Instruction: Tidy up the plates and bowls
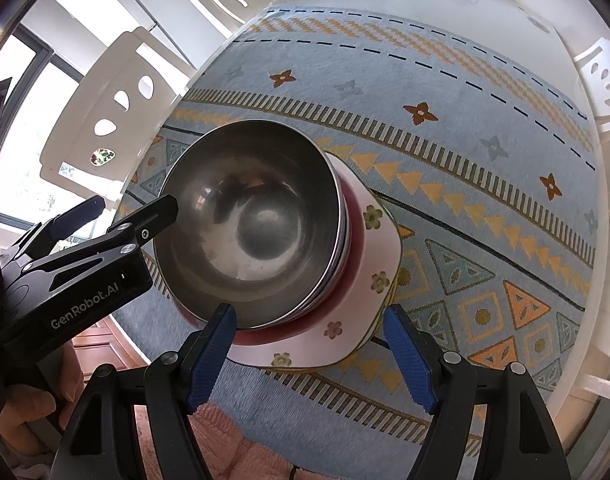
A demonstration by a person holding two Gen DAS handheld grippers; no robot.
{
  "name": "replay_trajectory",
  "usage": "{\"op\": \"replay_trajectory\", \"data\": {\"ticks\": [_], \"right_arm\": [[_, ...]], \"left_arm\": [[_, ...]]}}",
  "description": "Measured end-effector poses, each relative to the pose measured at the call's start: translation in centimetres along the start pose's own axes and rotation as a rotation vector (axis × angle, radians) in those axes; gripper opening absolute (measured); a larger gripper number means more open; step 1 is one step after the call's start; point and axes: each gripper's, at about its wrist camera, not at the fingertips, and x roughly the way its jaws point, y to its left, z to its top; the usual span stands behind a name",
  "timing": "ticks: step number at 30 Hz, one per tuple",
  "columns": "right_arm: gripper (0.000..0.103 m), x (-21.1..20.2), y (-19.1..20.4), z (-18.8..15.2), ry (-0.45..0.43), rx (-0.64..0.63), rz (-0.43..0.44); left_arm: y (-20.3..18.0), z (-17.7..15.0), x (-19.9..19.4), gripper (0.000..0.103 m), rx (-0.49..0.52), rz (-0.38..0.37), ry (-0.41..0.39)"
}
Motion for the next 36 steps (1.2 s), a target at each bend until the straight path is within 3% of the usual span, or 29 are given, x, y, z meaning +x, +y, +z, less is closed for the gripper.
{"op": "replay_trajectory", "data": {"ticks": [36], "right_arm": [[0.075, 0.63, -0.51, 0.31, 0.009, 0.024, -0.005]], "left_arm": [[0.29, 0.58, 0.88, 0.090, 0.009, 0.017, 0.014]]}}
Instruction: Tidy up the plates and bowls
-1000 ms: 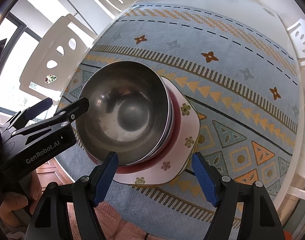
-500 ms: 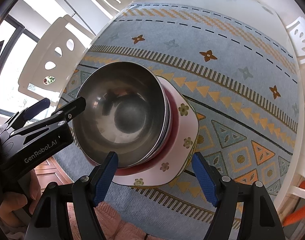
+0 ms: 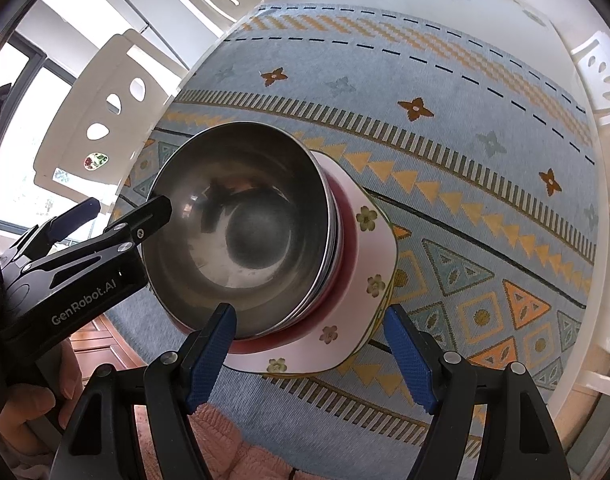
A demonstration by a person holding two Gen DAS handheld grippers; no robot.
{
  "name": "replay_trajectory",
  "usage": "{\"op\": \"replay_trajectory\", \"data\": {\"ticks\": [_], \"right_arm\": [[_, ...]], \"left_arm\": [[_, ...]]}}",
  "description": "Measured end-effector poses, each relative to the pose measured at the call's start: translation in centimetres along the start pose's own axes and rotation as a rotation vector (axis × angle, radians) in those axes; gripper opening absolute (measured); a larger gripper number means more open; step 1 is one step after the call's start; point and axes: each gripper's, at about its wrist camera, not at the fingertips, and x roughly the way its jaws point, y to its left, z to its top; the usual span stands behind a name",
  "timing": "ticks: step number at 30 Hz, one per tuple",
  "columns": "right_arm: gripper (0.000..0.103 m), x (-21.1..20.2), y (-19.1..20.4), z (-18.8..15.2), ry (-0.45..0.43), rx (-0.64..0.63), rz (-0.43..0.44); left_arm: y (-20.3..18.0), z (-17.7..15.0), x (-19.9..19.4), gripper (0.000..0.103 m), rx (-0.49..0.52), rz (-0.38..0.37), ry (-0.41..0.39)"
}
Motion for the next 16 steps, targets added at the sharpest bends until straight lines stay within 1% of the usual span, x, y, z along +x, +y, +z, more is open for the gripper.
{"op": "replay_trajectory", "data": {"ticks": [10, 16], "right_arm": [[0.075, 0.24, -0.17, 0.19, 0.005, 0.015, -0.004], [0.075, 0.22, -0.21, 0.14, 0.003, 0.021, -0.003]], "left_arm": [[0.13, 0.34, 0.32, 0.090, 0.001, 0.006, 0.005], [-0.47, 0.56, -0.34, 0.090, 0.053, 0.035, -0.041]]}}
